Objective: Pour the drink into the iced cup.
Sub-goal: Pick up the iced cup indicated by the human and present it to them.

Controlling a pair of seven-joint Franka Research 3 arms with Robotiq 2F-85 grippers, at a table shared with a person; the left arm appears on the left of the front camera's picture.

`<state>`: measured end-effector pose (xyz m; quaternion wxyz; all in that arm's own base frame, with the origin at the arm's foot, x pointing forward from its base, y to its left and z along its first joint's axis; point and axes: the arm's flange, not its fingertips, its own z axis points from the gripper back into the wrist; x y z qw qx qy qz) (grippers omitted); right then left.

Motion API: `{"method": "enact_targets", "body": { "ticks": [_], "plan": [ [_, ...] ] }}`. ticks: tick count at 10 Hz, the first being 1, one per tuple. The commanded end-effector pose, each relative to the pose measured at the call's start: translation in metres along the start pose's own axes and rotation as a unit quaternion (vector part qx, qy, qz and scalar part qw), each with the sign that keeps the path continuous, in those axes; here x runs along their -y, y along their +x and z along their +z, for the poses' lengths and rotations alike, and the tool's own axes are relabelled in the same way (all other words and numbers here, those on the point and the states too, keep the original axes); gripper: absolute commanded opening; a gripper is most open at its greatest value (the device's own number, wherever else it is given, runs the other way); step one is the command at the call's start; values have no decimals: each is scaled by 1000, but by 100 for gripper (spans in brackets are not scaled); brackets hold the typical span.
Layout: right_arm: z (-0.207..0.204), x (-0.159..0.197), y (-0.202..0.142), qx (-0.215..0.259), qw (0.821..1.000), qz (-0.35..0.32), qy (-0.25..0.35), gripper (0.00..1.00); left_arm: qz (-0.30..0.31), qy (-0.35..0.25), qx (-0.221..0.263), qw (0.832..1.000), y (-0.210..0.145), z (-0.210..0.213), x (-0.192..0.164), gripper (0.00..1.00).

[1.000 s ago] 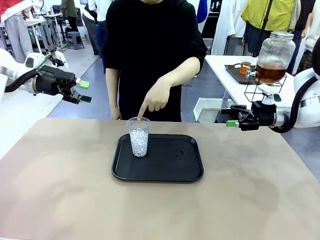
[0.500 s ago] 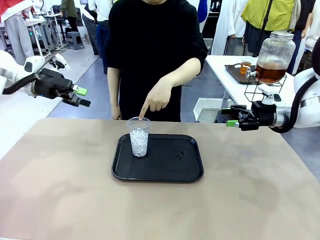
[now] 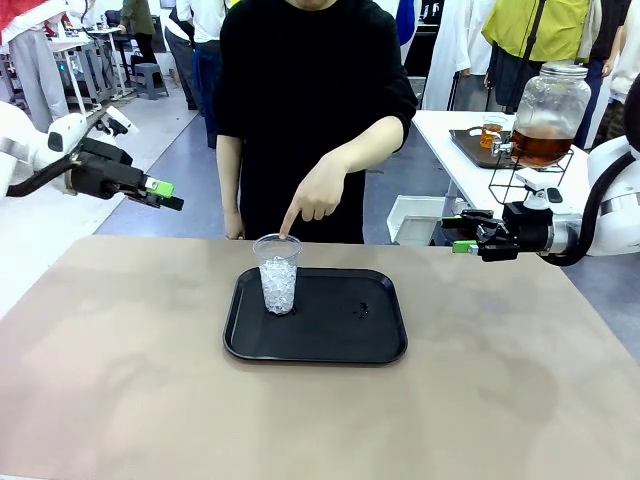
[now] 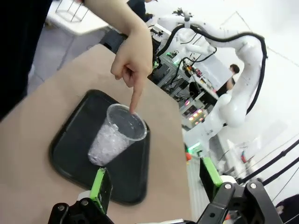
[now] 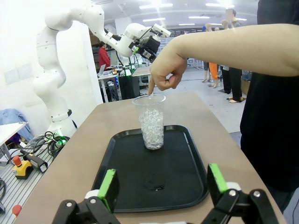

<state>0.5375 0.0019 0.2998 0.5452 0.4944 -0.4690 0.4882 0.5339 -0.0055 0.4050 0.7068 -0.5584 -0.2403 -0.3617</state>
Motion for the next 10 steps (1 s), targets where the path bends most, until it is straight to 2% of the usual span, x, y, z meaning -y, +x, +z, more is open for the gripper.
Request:
{"method": "enact_targets", "body": {
  "ticks": [1, 3, 5, 7, 9, 10],
  "plan": [
    [-1, -3, 2, 9, 1000, 0, -1, 100, -102, 7, 25, 994, -4, -2, -21, 100],
    [-1, -3, 2, 9, 1000, 0, -1, 100, -177, 43, 38, 983, -12, -8, -31, 100],
    [-1, -3, 2, 9, 1000, 0, -1, 100, -226, 61, 73, 969, -23, -15, -38, 100],
    [-1, -3, 2, 9, 1000, 0, -1, 100, -251, 80, 70, 962, -30, -25, -41, 100],
    [-1, -3, 2, 9, 1000, 0, -1, 100, -252, 40, 39, 966, -32, -30, -37, 100],
    [-1, -3, 2, 9, 1000, 0, -1, 100, -241, 67, 60, 966, -29, -22, -45, 100]
  ]
}}
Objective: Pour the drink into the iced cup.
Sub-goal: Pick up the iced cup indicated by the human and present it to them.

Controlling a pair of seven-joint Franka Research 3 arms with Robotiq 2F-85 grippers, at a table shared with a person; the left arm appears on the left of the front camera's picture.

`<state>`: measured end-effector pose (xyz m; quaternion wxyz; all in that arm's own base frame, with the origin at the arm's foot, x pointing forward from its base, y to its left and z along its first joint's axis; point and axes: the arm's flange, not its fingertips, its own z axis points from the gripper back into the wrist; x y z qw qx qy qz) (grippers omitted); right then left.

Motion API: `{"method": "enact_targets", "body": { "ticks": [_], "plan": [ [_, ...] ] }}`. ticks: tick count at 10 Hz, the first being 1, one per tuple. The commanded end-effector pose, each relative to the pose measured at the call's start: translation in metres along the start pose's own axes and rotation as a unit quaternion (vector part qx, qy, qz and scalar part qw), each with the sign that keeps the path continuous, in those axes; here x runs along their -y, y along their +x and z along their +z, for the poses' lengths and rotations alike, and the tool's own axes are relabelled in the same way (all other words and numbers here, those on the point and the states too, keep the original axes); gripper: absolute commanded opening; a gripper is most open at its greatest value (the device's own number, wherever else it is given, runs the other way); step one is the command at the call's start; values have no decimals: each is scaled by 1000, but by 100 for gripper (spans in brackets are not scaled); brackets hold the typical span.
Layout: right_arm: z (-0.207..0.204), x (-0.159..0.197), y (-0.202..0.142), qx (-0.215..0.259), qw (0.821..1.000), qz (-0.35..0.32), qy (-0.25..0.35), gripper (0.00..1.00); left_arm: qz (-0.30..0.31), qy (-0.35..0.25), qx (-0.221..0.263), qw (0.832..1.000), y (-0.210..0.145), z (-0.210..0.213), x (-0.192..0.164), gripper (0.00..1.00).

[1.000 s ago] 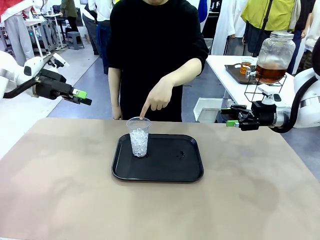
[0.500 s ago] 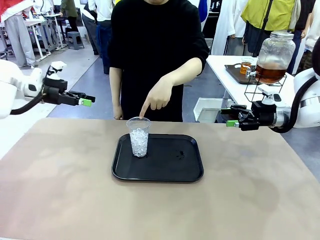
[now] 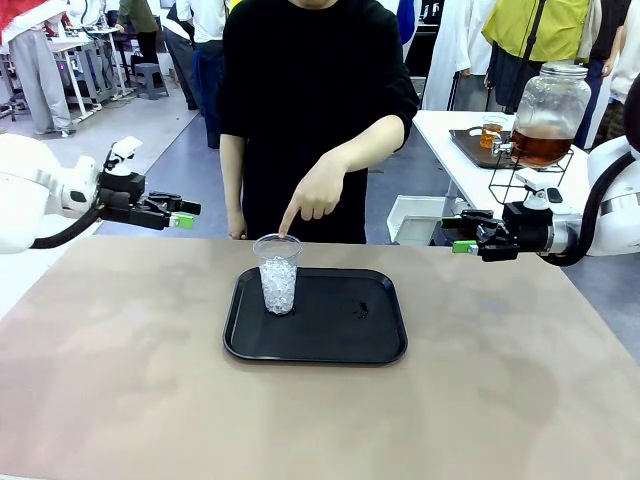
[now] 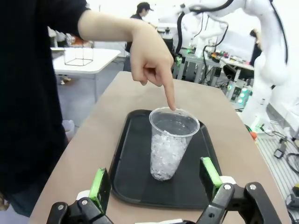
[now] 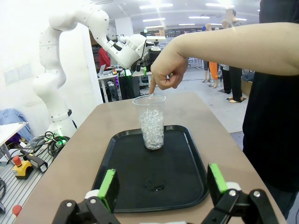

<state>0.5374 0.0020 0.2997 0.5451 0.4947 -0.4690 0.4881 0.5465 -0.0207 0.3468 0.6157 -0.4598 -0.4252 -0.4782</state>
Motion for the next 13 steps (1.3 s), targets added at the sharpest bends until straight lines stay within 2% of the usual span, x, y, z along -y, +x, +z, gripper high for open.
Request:
{"method": "enact_targets", "body": {
  "ticks": [1, 4, 8, 11, 13],
  "plan": [
    [-1, -2, 2, 9, 1000, 0, -1, 100, 1, 11, 5, 1000, 2, 6, -3, 100],
    [-1, -2, 2, 9, 1000, 0, -1, 100, 0, 5, 1, 1000, 0, 4, -1, 100],
    [-1, -2, 2, 9, 1000, 0, -1, 100, -92, -5, -32, 995, -28, -24, 7, 100],
    [-1, -2, 2, 9, 1000, 0, -1, 100, -131, 9, -17, 991, -44, -34, 19, 100],
    [-1, -2, 2, 9, 1000, 0, -1, 100, -128, 37, 2, 991, -57, -48, 25, 100]
  ]
}}
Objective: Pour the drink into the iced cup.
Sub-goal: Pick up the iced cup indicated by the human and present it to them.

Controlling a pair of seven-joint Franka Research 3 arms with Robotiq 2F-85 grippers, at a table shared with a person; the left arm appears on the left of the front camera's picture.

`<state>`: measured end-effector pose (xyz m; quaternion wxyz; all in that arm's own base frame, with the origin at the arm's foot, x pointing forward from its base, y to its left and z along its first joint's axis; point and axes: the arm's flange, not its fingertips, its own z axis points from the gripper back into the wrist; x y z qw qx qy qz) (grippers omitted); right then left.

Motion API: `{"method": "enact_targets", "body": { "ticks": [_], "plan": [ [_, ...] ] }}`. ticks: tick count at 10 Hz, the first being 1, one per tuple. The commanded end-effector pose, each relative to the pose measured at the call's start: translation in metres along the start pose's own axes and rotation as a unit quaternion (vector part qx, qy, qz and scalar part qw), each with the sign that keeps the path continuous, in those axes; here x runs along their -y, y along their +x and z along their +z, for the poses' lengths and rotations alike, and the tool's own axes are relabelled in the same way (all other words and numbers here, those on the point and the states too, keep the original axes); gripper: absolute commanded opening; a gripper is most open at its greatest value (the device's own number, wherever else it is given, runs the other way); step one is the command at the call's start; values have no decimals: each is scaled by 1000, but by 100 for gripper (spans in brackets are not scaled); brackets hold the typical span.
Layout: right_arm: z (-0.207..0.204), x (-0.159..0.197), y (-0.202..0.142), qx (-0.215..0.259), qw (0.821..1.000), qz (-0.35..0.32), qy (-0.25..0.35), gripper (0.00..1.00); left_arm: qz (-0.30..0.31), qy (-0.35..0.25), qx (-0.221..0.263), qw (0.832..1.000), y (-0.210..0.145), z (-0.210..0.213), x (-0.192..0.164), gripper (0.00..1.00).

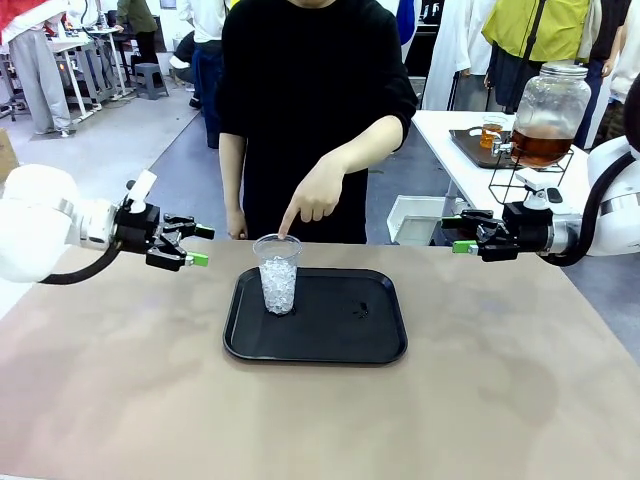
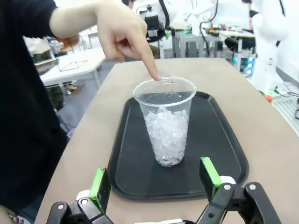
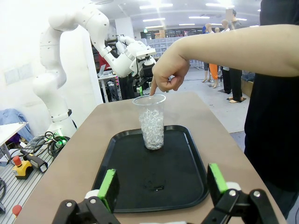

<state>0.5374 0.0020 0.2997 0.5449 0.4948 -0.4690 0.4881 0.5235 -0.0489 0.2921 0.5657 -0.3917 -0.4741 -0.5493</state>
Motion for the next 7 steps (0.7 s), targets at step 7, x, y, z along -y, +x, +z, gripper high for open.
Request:
{"method": "enact_targets", "body": {
  "ticks": [7],
  "plan": [
    [-1, -2, 2, 9, 1000, 0, -1, 100, -4, -6, 23, 1000, -24, -56, 9, 100]
  ]
}}
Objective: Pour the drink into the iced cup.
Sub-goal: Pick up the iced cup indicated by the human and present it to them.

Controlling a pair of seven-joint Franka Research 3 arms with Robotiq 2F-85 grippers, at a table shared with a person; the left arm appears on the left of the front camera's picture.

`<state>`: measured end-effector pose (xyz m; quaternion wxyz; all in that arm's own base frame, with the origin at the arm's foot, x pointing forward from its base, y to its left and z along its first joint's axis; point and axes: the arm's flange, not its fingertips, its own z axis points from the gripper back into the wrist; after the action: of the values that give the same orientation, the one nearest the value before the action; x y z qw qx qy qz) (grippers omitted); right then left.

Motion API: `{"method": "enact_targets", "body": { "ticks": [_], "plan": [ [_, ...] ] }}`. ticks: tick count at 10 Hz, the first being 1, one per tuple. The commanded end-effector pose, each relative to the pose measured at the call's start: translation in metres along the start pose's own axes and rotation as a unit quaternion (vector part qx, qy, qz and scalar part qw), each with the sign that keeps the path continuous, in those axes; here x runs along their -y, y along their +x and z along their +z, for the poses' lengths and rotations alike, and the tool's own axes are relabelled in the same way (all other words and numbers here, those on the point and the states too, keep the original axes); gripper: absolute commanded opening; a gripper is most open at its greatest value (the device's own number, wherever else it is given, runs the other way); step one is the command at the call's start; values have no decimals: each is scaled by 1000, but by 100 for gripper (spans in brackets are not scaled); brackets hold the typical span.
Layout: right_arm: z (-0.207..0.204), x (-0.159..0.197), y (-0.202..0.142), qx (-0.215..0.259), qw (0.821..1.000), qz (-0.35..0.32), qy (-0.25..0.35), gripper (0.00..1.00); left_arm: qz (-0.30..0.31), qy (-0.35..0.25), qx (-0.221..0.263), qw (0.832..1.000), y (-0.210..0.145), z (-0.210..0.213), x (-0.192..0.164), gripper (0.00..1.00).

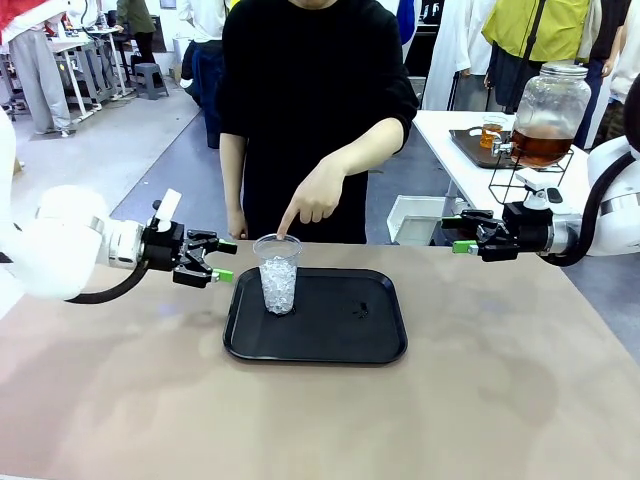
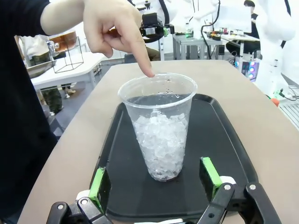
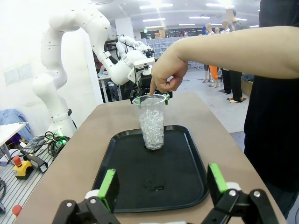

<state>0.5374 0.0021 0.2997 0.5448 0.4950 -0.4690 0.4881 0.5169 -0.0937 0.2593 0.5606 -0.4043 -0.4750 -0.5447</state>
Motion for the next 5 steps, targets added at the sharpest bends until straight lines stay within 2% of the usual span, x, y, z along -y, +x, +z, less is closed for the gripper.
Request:
{"method": "enact_targets", "body": {
  "ticks": [1, 5],
  "plan": [
    [-1, -2, 2, 9, 1000, 0, -2, 100, -6, -4, 13, 1000, -7, -10, -5, 100],
    [-1, -2, 2, 9, 1000, 0, -2, 100, 2, -23, 21, 1000, -11, -30, -15, 100]
  ]
}}
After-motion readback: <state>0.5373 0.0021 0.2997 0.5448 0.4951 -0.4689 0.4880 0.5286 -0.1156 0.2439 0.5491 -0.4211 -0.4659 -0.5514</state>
